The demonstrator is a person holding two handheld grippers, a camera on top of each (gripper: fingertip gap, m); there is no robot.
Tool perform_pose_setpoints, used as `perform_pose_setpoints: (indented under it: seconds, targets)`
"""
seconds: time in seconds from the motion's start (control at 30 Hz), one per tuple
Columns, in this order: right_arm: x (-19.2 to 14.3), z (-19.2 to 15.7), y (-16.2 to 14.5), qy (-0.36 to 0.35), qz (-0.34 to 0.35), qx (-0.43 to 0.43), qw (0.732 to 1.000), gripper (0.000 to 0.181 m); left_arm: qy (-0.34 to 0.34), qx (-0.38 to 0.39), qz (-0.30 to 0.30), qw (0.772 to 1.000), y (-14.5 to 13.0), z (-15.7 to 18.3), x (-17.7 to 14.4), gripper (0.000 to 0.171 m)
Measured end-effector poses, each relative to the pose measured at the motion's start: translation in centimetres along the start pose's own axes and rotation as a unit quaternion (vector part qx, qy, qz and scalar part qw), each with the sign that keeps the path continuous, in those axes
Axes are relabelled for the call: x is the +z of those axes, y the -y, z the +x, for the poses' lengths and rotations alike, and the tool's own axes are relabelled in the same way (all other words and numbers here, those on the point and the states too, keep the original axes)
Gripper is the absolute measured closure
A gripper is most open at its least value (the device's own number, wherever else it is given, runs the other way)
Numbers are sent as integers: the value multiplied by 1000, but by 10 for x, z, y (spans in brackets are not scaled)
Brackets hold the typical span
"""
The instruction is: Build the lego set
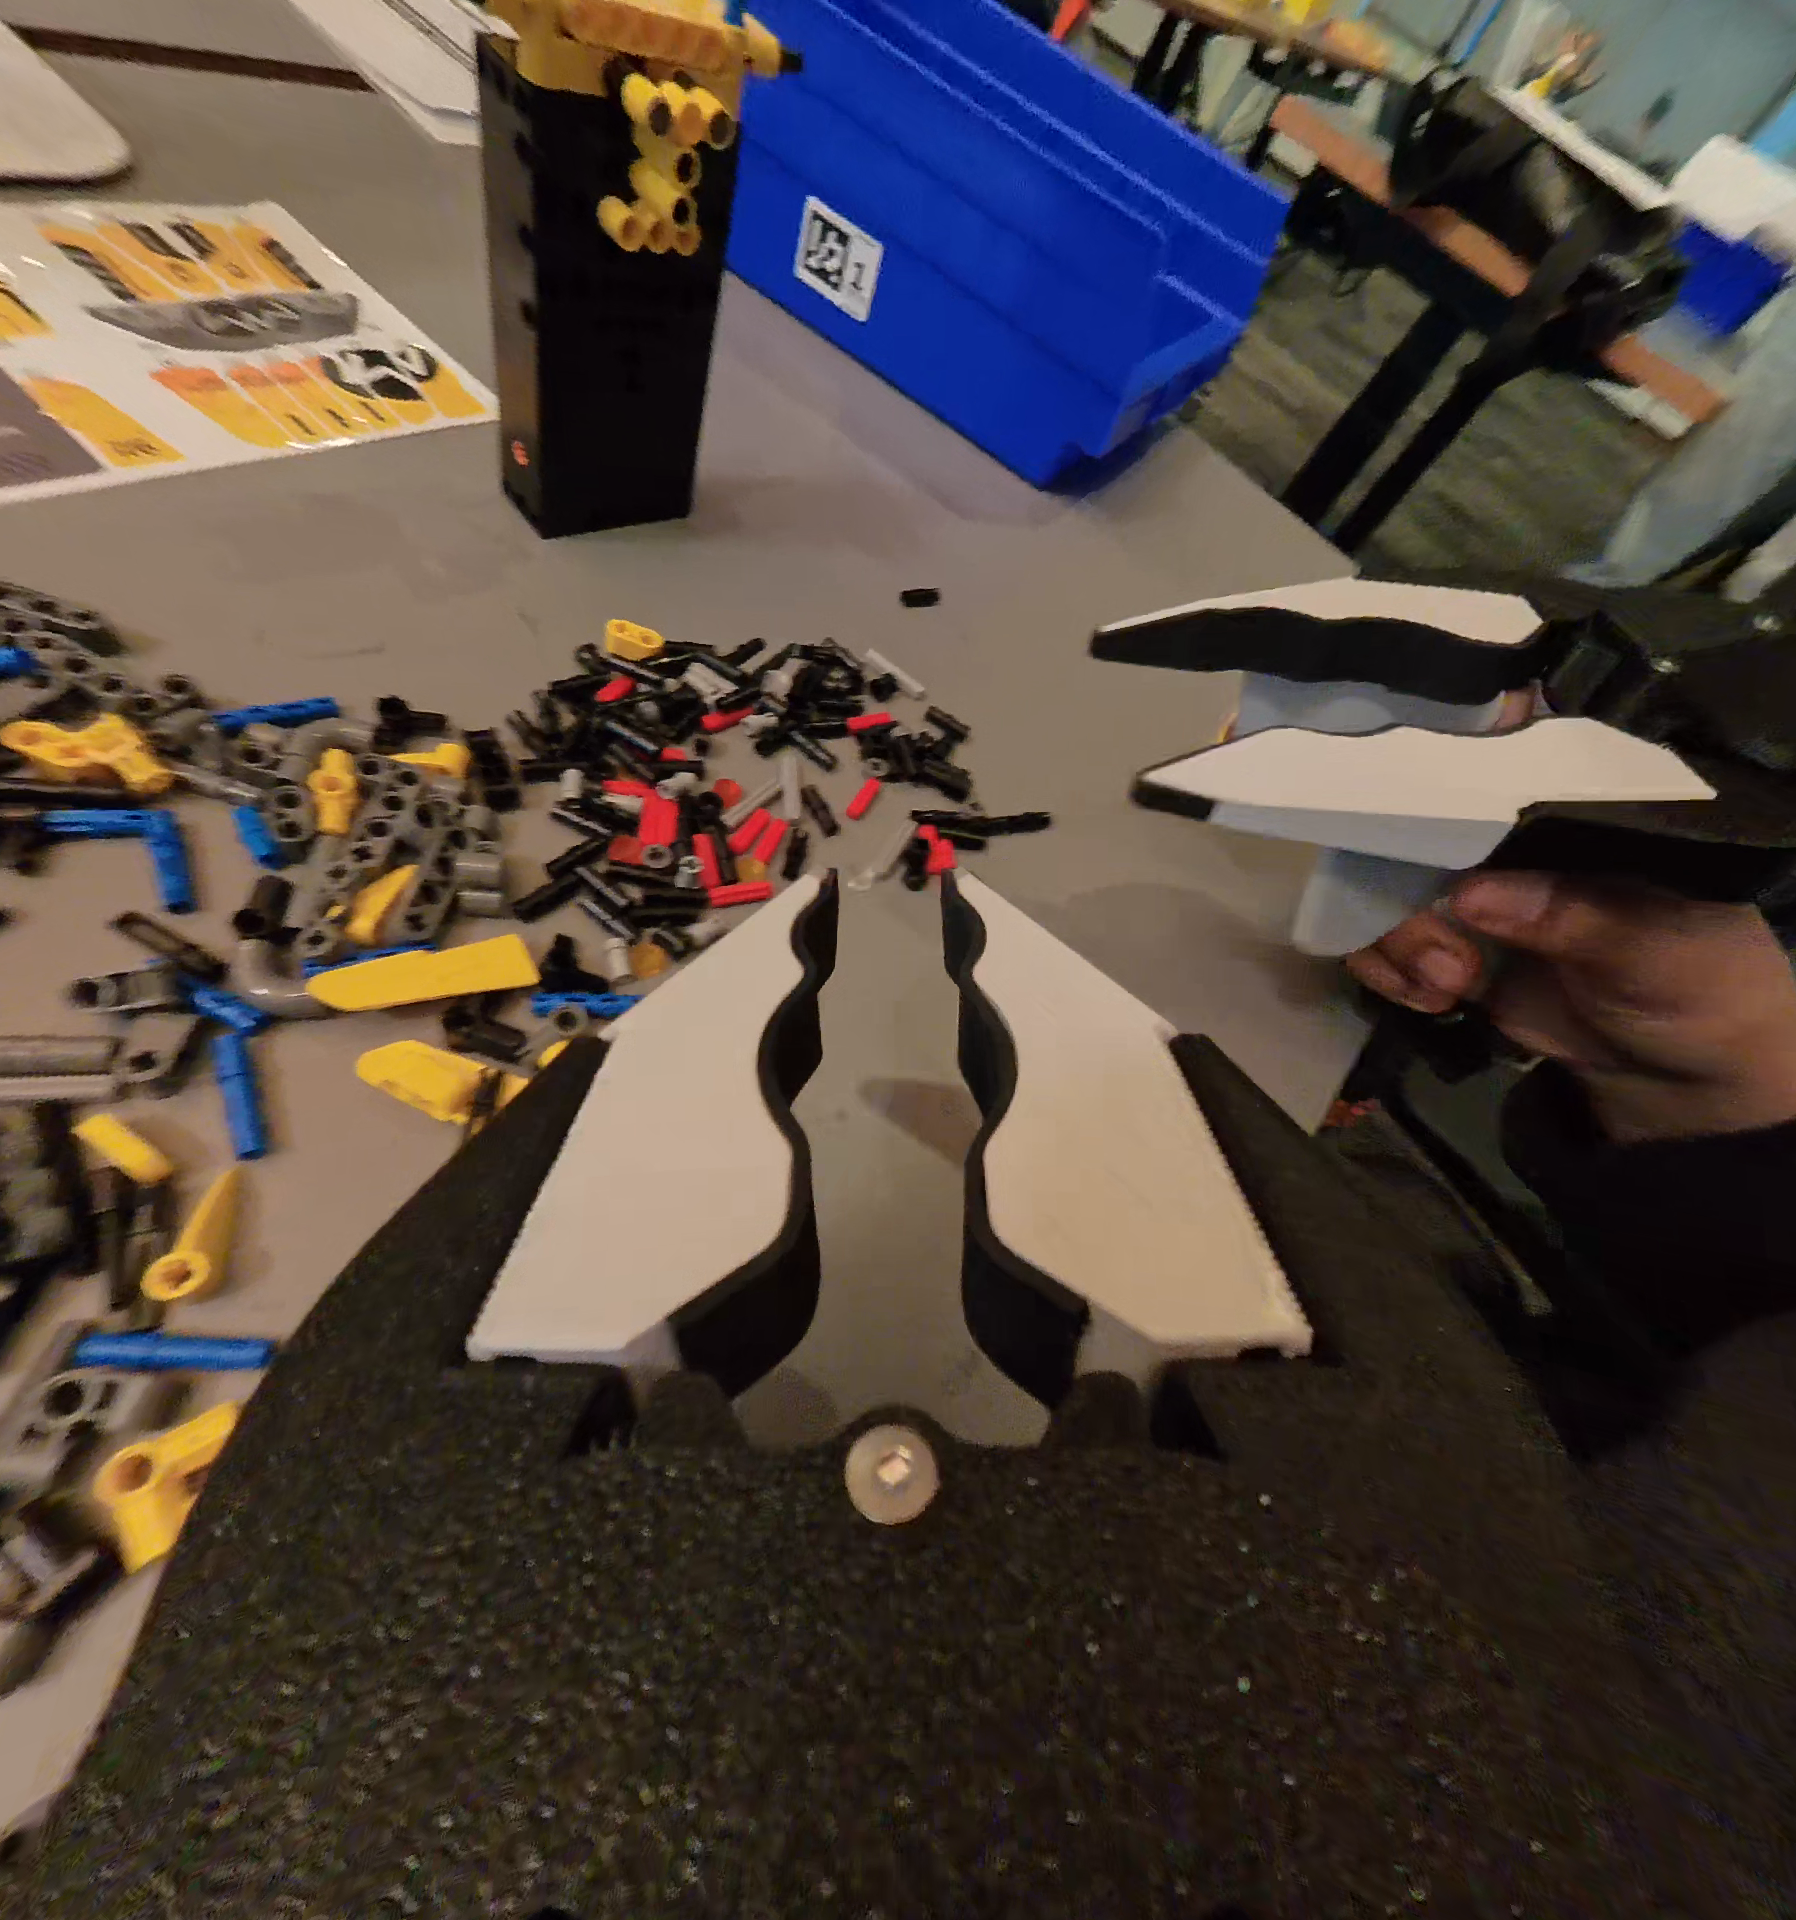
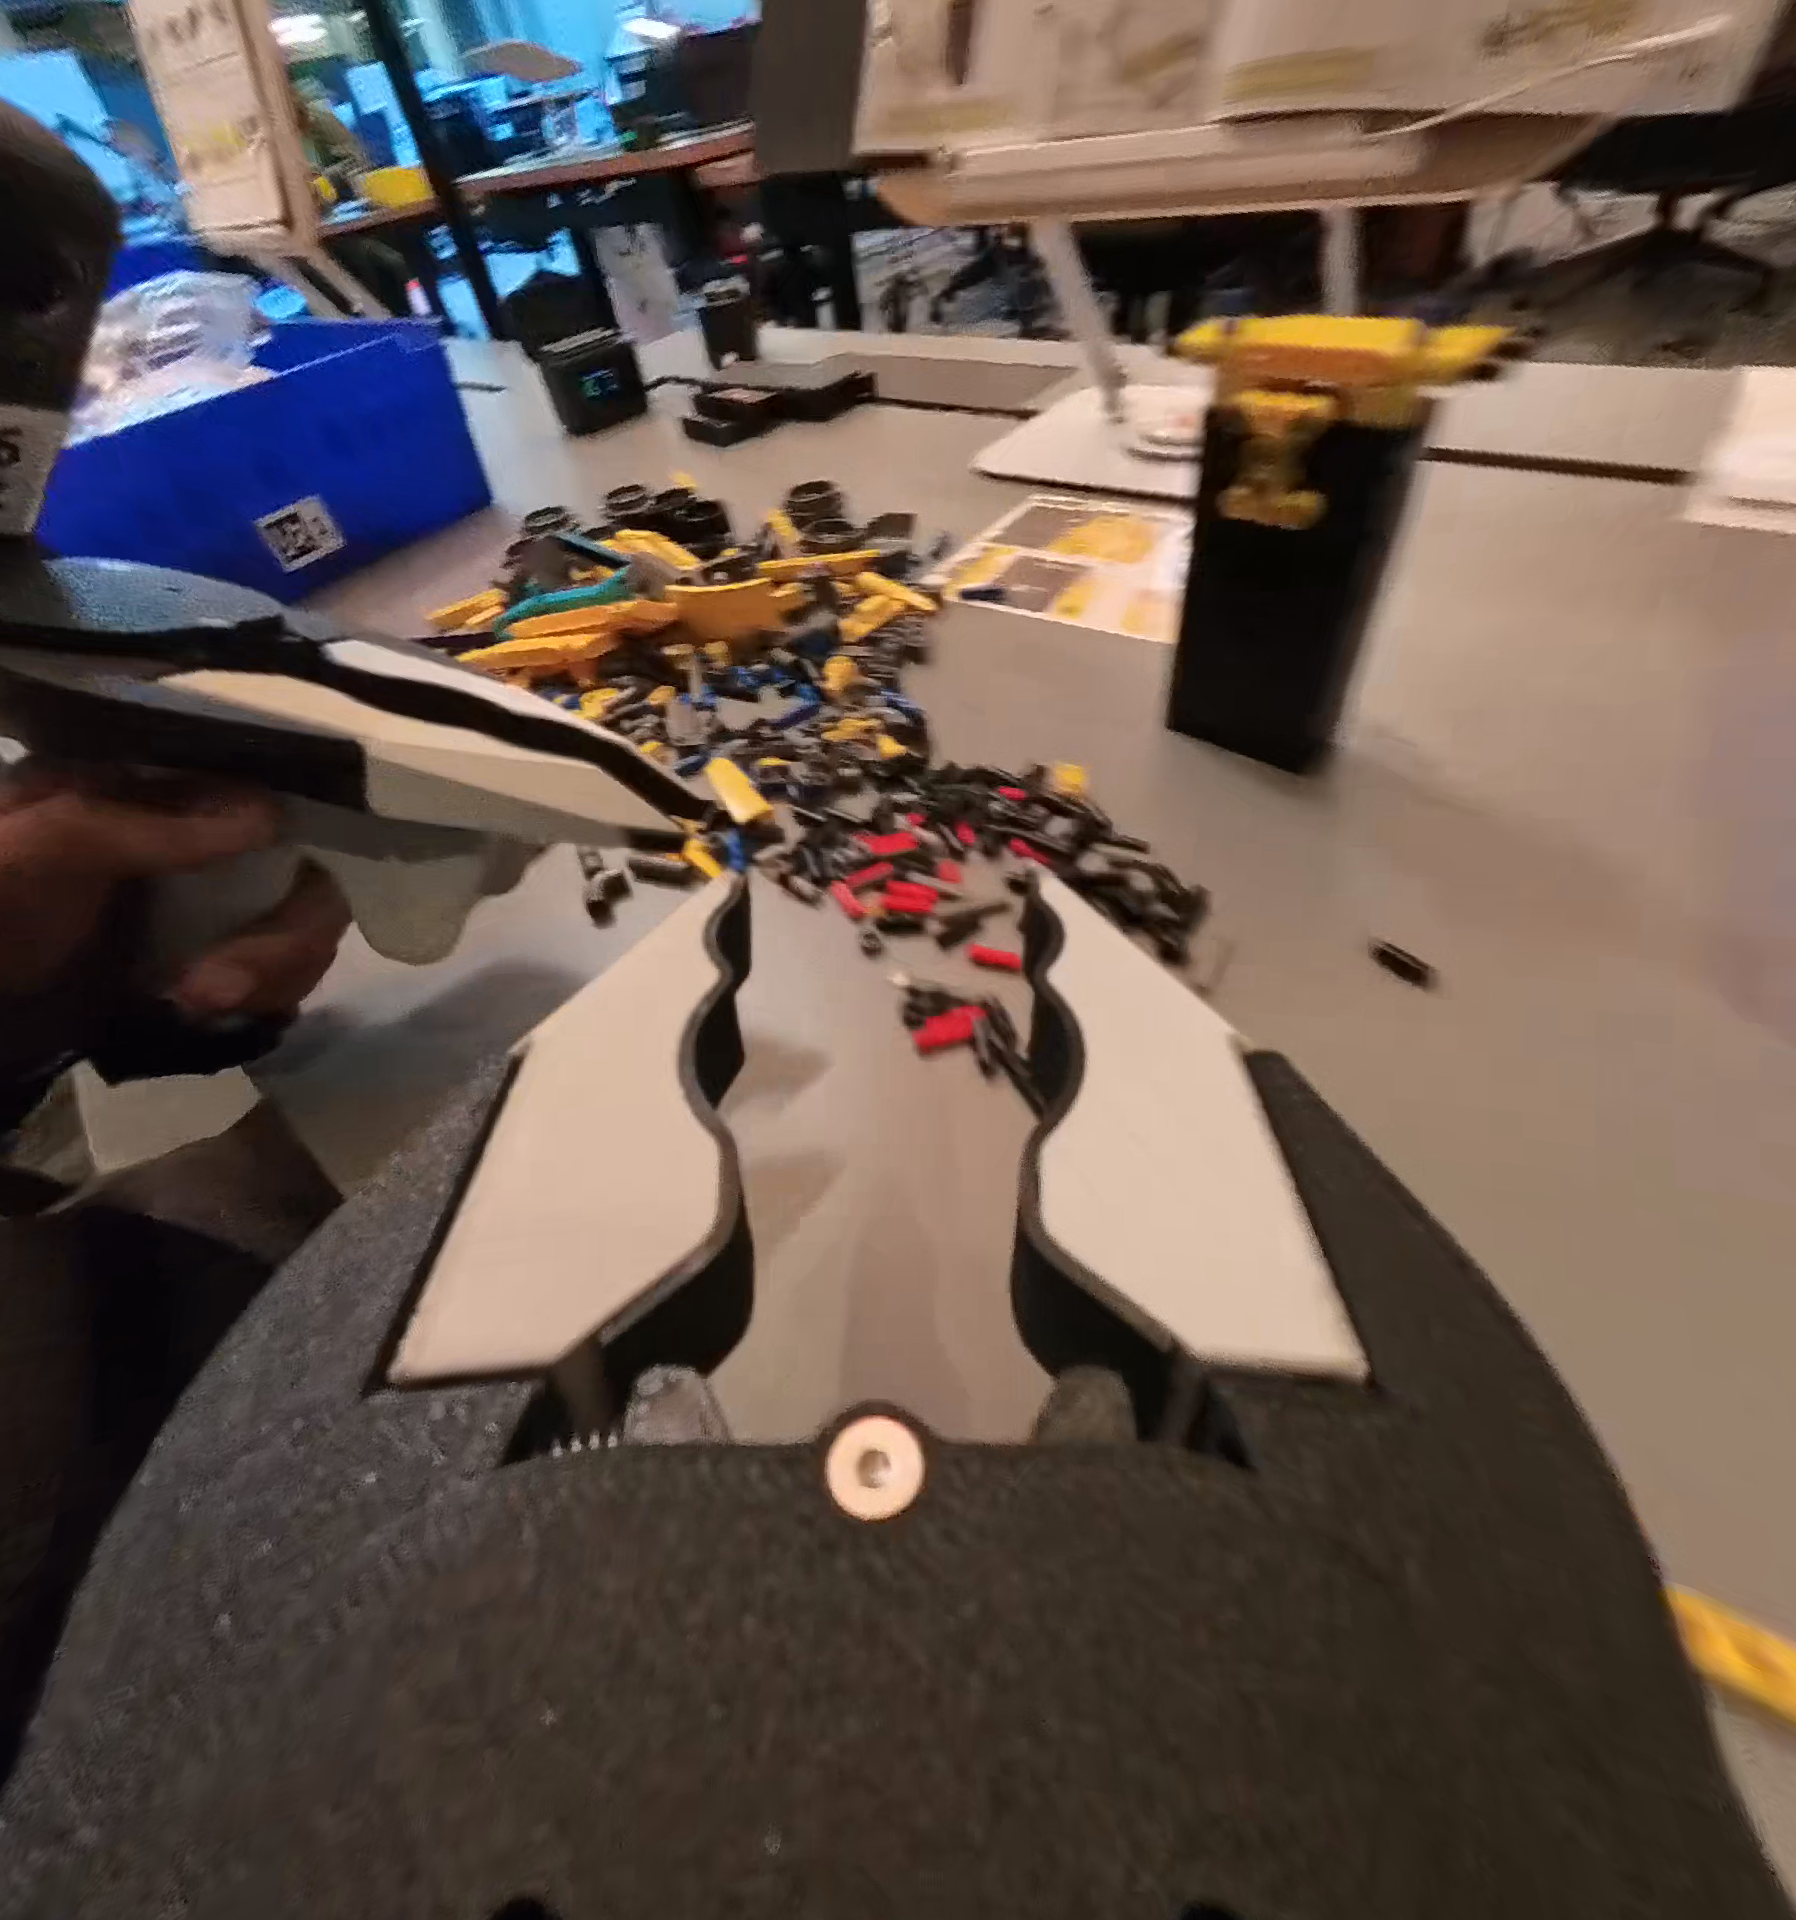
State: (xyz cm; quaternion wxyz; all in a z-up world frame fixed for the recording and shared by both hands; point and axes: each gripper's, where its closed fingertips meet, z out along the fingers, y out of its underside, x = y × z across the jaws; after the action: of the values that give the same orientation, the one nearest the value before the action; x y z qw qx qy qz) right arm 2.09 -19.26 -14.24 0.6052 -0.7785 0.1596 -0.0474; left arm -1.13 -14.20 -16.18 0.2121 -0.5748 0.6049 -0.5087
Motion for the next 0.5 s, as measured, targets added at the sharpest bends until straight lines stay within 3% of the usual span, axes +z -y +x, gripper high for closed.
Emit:
perform_pose_setpoints:
  seconds: [0.2, 0.5]
  targets:
    - [60, -22, 7, 28, -7, -32, 999, 145, 71, 8, -6, 997, -12, -19, -4, 152]
    - [72, -25, -5, 27, -49, -50, 997, 167, 119, 28, -9, 992, -14, -24, -3, 151]
